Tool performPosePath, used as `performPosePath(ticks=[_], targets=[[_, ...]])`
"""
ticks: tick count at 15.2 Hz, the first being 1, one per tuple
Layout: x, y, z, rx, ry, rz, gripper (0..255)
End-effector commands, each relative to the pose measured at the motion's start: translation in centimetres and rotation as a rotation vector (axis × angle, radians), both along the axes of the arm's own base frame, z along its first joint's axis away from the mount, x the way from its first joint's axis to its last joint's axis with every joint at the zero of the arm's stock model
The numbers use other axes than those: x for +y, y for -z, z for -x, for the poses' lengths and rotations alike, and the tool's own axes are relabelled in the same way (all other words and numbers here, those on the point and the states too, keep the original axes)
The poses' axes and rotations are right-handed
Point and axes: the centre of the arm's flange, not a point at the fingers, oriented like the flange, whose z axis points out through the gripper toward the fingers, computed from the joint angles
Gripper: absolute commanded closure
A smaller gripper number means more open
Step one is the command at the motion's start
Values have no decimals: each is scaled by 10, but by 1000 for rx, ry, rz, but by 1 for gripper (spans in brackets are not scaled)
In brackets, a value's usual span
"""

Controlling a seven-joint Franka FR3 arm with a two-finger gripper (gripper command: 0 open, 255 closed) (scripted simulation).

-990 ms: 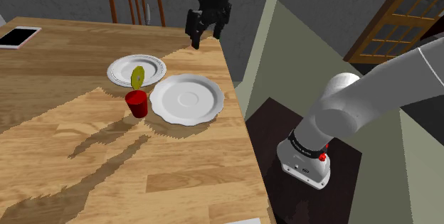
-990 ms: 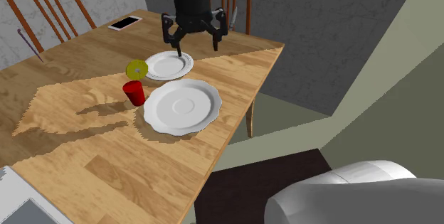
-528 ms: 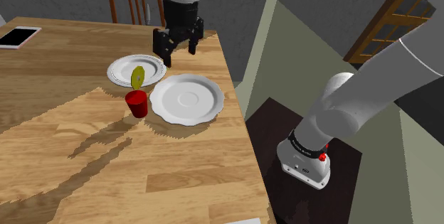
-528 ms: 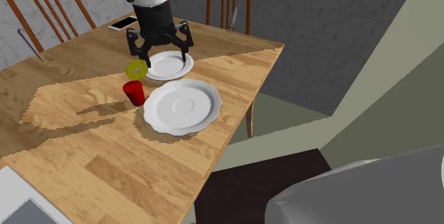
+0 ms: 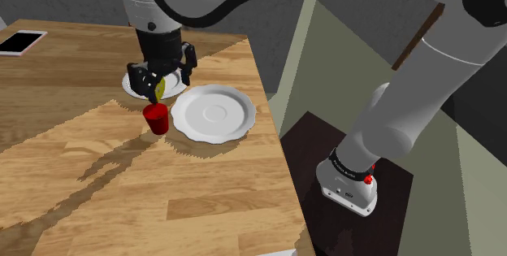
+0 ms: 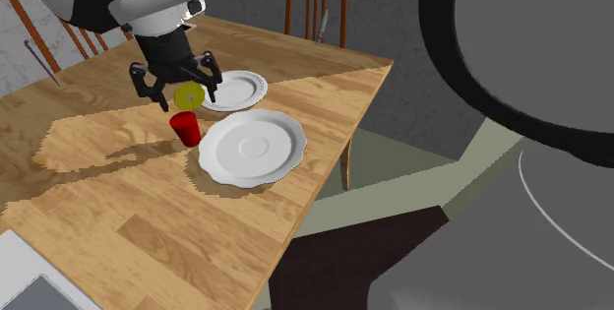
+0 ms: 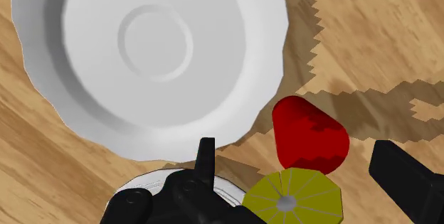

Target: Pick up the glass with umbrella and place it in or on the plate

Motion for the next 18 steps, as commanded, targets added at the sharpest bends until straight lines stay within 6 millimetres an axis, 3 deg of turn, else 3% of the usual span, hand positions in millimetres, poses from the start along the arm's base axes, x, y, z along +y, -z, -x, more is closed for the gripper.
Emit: performPosePath(ticks=[1, 2, 10, 17, 18], targets=[[27, 11, -6, 11, -6, 0, 0], [34, 14, -8, 14, -9, 0, 0], [34, 54, -8, 14, -9, 0, 0], [34, 54, -8, 14, -9, 0, 0], [34, 54, -8, 14, -9, 0, 255]])
